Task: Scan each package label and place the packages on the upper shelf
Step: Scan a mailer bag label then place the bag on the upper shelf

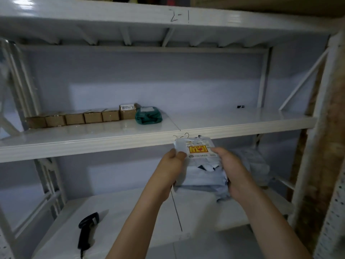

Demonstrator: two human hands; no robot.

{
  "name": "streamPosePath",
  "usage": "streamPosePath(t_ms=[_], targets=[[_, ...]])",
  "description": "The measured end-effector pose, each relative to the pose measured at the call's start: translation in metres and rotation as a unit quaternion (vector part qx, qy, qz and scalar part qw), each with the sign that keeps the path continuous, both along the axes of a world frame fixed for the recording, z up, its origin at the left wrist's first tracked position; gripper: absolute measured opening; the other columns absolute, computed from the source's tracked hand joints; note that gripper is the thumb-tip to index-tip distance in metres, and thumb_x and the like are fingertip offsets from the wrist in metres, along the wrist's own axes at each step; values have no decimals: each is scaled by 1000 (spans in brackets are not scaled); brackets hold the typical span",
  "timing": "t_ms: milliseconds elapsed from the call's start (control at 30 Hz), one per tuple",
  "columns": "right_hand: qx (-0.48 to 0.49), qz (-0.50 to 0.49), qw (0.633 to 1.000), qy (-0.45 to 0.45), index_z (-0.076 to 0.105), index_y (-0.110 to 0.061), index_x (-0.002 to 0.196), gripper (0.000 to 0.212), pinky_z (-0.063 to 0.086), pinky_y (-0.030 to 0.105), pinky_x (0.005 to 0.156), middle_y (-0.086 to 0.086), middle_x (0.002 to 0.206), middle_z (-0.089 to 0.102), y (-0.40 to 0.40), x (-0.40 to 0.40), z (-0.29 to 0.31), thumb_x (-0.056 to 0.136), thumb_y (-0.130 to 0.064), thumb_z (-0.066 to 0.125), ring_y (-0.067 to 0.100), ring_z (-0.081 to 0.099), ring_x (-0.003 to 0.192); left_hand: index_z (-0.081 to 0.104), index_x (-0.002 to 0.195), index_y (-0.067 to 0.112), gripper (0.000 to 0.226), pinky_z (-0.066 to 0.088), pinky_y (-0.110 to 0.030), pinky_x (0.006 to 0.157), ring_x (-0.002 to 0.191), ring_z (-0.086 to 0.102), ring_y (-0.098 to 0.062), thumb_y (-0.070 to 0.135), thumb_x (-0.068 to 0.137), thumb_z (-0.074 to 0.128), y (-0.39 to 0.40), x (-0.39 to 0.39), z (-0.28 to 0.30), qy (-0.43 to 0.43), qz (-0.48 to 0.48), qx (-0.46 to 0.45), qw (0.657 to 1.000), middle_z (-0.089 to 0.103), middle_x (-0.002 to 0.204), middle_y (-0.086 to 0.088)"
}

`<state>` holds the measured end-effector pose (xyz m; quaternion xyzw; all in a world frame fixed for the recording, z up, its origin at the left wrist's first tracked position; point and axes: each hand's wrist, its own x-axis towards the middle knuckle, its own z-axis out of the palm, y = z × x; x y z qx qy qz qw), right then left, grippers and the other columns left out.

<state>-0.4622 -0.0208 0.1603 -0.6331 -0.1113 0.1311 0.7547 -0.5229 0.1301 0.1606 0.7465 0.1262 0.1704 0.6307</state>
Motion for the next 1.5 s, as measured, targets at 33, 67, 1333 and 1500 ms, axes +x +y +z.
streamPosePath(t_ms=[33, 67, 1333, 1500], targets=[[6, -6, 1000, -19, 76, -14, 102, 27, 55, 42, 87, 13, 99, 78, -4, 1, 10, 95, -30, 55, 30, 73, 90, 62, 112, 18, 25, 50, -38, 84, 97, 63, -24, 30, 97, 45, -7, 1, 9, -12, 10, 17, 1000, 67, 108, -6], [15, -18, 999, -42, 71, -14, 112, 27, 54, 46, 92, 16, 108, 75, -7, 5, 19, 95, -29, 55, 35, 71, 99, 62, 111, 21, 24, 49, -38, 83, 96, 61, -21, 30, 97, 45, -12, 4, 17, -27, 19, 33, 999, 66, 107, -3], [-235, 343, 895, -160, 0, -19, 161, 102, 27, 36, 123, 0, 164, 26, 184, 385, 113, 90, -46, 68, 15, 36, 146, 46, 140, 12, 68, 44, -34, 101, 126, 52, -27, 47, 86, 68, 192, 301, 118, 148, 51, 495, 854, 49, 143, -10], [-337, 385, 825, -241, 39, -34, 133, 54, 45, 2, 85, -28, 115, 57, 187, 405, 112, 92, -25, 72, -20, 55, 101, 53, 133, 26, 61, 48, -41, 102, 118, 58, -21, 57, 83, 65, 210, 311, 112, 159, 38, 536, 828, 62, 129, 0]])
